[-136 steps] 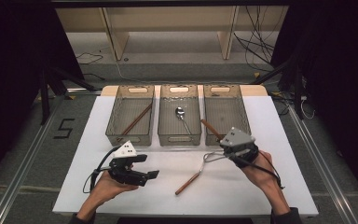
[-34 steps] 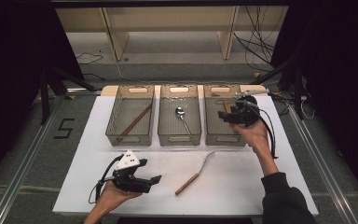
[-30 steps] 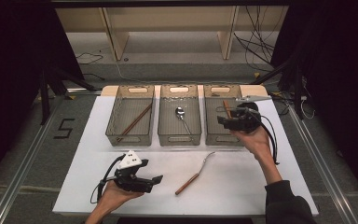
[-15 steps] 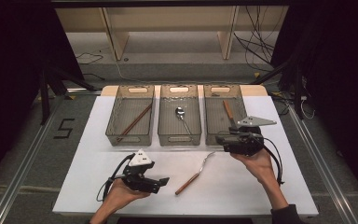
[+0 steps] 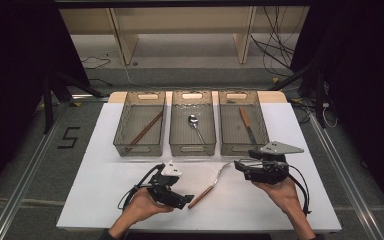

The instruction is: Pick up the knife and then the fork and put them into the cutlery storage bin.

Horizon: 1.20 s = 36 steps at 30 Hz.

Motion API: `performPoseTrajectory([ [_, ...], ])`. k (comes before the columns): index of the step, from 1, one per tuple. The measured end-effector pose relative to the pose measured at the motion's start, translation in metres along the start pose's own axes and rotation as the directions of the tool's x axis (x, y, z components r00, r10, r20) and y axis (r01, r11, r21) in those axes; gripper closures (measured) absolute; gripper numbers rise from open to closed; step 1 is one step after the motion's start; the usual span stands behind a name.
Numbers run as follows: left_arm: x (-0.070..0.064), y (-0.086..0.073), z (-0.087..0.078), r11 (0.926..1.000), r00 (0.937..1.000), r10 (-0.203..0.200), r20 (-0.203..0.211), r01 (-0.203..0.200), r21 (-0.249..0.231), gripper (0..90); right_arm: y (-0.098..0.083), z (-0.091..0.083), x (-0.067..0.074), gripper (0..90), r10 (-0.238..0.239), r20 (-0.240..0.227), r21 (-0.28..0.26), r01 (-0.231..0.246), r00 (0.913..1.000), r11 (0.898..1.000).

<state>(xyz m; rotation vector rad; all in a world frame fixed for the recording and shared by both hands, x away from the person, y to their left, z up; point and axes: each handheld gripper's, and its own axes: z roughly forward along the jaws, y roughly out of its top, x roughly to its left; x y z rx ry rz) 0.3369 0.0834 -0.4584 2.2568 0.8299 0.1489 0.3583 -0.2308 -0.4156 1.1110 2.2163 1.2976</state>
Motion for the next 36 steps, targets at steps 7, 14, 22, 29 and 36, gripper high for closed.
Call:
performPoseTrajectory([
  [7, -0.008, 0.008, 0.009, 0.9983, 0.9997, 0.025, 0.004, -0.025, 0.052, 19.5, -0.009, -0.001, 0.007, 31.3, -0.001, -0.022, -0.017, 0.001, 0.9998, 1.0],
  [14, -0.013, 0.013, 0.015, 0.9955, 0.9991, 0.036, 0.021, -0.038, 0.087, 24.6, -0.015, -0.005, 0.015, 29.5, -0.011, -0.048, -0.028, 0.01, 0.9988, 1.0],
  [22, -0.021, 0.017, 0.025, 0.9907, 0.9974, 0.061, 0.037, -0.065, 0.119, 34.9, -0.023, -0.005, 0.018, 28.7, -0.012, -0.052, -0.016, 0.012, 0.9986, 1.0],
  [29, -0.026, 0.016, 0.028, 0.9862, 0.995, 0.092, 0.038, -0.096, 0.135, 45.1, -0.026, -0.006, 0.02, 28.7, -0.019, -0.048, -0.014, 0.019, 0.9987, 1.0],
  [36, -0.029, 0.014, 0.031, 0.9822, 0.9928, 0.115, 0.032, -0.119, 0.146, 53.5, -0.026, -0.008, 0.024, 28.4, -0.02, -0.053, -0.019, 0.019, 0.9984, 1.0],
])
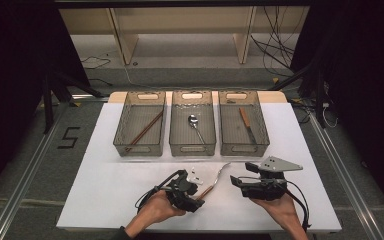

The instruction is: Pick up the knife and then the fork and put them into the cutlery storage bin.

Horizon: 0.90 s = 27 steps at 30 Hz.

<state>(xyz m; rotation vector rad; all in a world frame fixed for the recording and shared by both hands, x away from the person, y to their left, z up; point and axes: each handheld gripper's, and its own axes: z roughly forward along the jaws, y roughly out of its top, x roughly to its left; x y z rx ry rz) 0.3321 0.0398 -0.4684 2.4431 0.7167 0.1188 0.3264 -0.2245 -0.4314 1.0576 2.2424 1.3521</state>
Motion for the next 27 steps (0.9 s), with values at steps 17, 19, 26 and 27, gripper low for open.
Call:
performPoseTrajectory([
  [17, -0.0033, -0.0032, 0.0107, 0.9998, 0.9985, 0.015, -0.052, -0.014, 0.012, 73.6, -0.0011, -0.0006, 0.0047, 27.9, -0.007, -0.008, 0.001, 0.007, 0.9999, 1.0],
  [19, -0.0013, -0.0035, 0.0103, 0.9999, 0.999, 0.008, -0.043, -0.007, 0.01, 74.5, -0.0012, -0.0004, 0.005, 27.9, -0.008, -0.012, 0.002, 0.008, 0.9999, 1.0],
  [26, 0.0003, -0.0035, 0.0087, 0.9999, 0.9993, -0.01, -0.035, 0.01, 0.002, 80.3, -0.0007, 0.0001, 0.0068, 27.9, -0.017, -0.017, -0.005, 0.017, 0.9997, 1.0],
  [27, 0.0009, -0.0035, 0.0085, 1.0, 0.9994, -0.007, -0.033, 0.007, 0.002, 80.4, -0.0005, -0.0001, 0.0071, 28.0, -0.018, -0.02, -0.003, 0.017, 0.9997, 1.0],
])
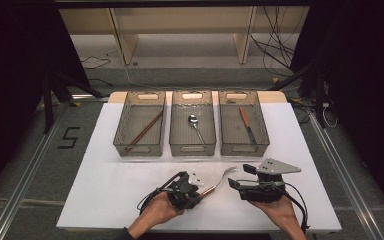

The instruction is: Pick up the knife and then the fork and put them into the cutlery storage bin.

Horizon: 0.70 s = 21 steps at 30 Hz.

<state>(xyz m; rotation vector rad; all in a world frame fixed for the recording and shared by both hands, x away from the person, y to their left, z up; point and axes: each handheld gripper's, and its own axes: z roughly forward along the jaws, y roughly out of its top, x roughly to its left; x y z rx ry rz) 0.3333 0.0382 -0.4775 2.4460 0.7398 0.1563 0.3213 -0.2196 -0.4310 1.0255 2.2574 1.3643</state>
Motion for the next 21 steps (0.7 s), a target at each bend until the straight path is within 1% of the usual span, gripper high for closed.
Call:
performPoseTrajectory([
  [2, 0.001, 0.0, 0.0, 1.0, 1.0, -0.001, 0.005, 0.001, 0.0, 80.5, 0.0, 0.0, 0.0, 28.0, -0.003, 0.0, 0.0, 0.003, 1.0, 1.0],
  [4, 0.002, -0.001, -0.001, 0.9999, 0.9999, 0.012, 0.005, -0.012, 0.003, 80.6, 0.0, 0.0, 0.0, 28.0, -0.003, -0.003, -0.001, 0.003, 1.0, 1.0],
  [6, 0.003, -0.002, -0.003, 0.9998, 0.9998, 0.018, 0.012, -0.018, 0.002, 80.6, 0.001, 0.0, 0.001, 28.0, -0.011, -0.01, -0.001, 0.011, 0.9999, 1.0],
  [10, 0.007, -0.002, -0.01, 0.9991, 0.9985, 0.043, 0.034, -0.043, 0.005, 80.7, 0.002, -0.001, 0.004, 28.0, -0.023, -0.013, -0.009, 0.023, 0.9997, 1.0],
  [12, 0.009, -0.002, -0.014, 0.9989, 0.9982, 0.047, 0.039, -0.047, 0.001, 80.7, 0.002, -0.001, 0.006, 28.0, -0.028, -0.017, -0.015, 0.028, 0.9995, 0.999],
  [16, 0.013, -0.002, -0.024, 0.9983, 0.9966, 0.057, 0.06, -0.057, -0.009, 80.7, 0.003, 0.001, 0.012, 27.9, -0.06, -0.028, -0.021, 0.059, 0.9978, 0.998],
  [17, 0.014, -0.002, -0.026, 0.9986, 0.9966, 0.052, 0.064, -0.051, -0.01, 80.7, 0.003, 0.002, 0.015, 27.7, -0.084, -0.03, -0.022, 0.083, 0.996, 0.996],
  [19, 0.014, -0.002, -0.029, 0.9984, 0.9958, 0.057, 0.071, -0.057, -0.008, 80.8, 0.003, 0.004, 0.019, 27.2, -0.104, -0.04, -0.025, 0.103, 0.9938, 0.994],
  [21, 0.015, -0.002, -0.031, 0.9981, 0.9953, 0.061, 0.075, -0.061, -0.004, 80.8, 0.003, 0.006, 0.024, 26.6, -0.136, -0.051, -0.021, 0.135, 0.9894, 0.991],
])
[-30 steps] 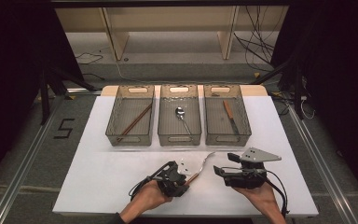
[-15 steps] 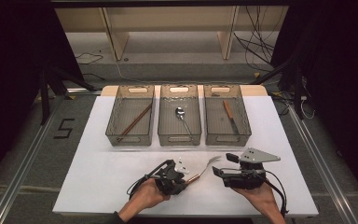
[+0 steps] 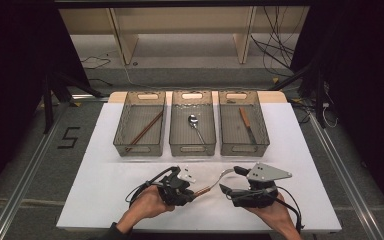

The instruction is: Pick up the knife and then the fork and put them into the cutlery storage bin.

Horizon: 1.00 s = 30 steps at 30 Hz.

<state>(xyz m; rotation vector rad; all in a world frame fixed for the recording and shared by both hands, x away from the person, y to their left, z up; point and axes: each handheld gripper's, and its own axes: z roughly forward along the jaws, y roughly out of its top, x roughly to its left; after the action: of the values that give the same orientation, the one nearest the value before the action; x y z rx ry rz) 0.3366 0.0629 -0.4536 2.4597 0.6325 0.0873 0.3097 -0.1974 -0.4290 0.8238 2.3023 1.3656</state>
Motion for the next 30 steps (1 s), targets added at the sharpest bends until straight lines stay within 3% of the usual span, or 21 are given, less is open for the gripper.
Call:
performPoseTrajectory([
  [6, 0.001, 0.0, -0.009, 1.0, 0.9997, 0.004, 0.025, -0.004, 0.006, 80.8, 0.001, 0.008, 0.017, 26.4, -0.119, -0.012, 0.034, 0.119, 0.9929, 0.992],
  [9, 0.001, 0.0, -0.014, 0.9999, 0.9992, 0.008, 0.04, -0.008, 0.008, 80.7, 0.001, 0.014, 0.027, 26.4, -0.202, -0.015, 0.055, 0.203, 0.9792, 0.978],
  [11, 0.0, 0.001, -0.018, 0.9999, 0.9988, 0.007, 0.049, -0.008, 0.007, 80.7, 0.0, 0.018, 0.035, 26.5, -0.27, -0.008, 0.071, 0.27, 0.9628, 0.96],
  [14, 0.0, 0.001, -0.023, 0.9999, 0.9981, 0.009, 0.061, -0.009, 0.004, 80.7, -0.001, 0.024, 0.047, 26.5, -0.374, -0.007, 0.09, 0.373, 0.9274, 0.923],
  [18, 0.0, 0.002, -0.028, 1.0, 0.9968, 0.008, 0.079, -0.007, -0.002, 80.7, -0.003, 0.031, 0.059, 27.5, -0.469, -0.003, 0.105, 0.467, 0.8832, 0.878],
  [19, 0.0, 0.002, -0.03, 0.9999, 0.9963, 0.014, 0.084, -0.015, 0.006, 80.7, -0.004, 0.033, 0.06, 27.8, -0.498, 0.002, 0.112, 0.494, 0.8673, 0.862],
  [21, -0.001, 0.002, -0.03, 0.9999, 0.9963, 0.011, 0.085, -0.011, 0.001, 80.7, -0.005, 0.036, 0.063, 28.6, -0.526, 0.007, 0.128, 0.521, 0.8503, 0.844],
  [23, -0.001, 0.002, -0.03, 0.9999, 0.9966, 0.013, 0.082, -0.014, 0.001, 80.7, -0.007, 0.039, 0.066, 29.4, -0.562, 0.017, 0.146, 0.554, 0.8268, 0.819],
  [26, -0.002, 0.002, -0.029, 0.9998, 0.9963, 0.018, 0.084, -0.019, 0.005, 80.7, -0.01, 0.043, 0.069, 31.8, -0.622, 0.038, 0.165, 0.61, 0.7817, 0.776],
  [27, -0.002, 0.002, -0.029, 0.9998, 0.9961, 0.019, 0.086, -0.02, 0.009, 80.7, -0.011, 0.043, 0.071, 32.7, -0.627, 0.041, 0.176, 0.613, 0.7776, 0.771],
  [29, -0.003, 0.002, -0.029, 0.9995, 0.9958, 0.025, 0.088, -0.026, 0.018, 80.7, -0.013, 0.045, 0.075, 34.5, -0.678, 0.067, 0.188, 0.658, 0.7323, 0.729],
  [30, -0.003, 0.002, -0.029, 0.9995, 0.9955, 0.027, 0.09, -0.028, 0.017, 80.7, -0.014, 0.046, 0.077, 35.5, -0.694, 0.079, 0.198, 0.671, 0.7158, 0.715],
])
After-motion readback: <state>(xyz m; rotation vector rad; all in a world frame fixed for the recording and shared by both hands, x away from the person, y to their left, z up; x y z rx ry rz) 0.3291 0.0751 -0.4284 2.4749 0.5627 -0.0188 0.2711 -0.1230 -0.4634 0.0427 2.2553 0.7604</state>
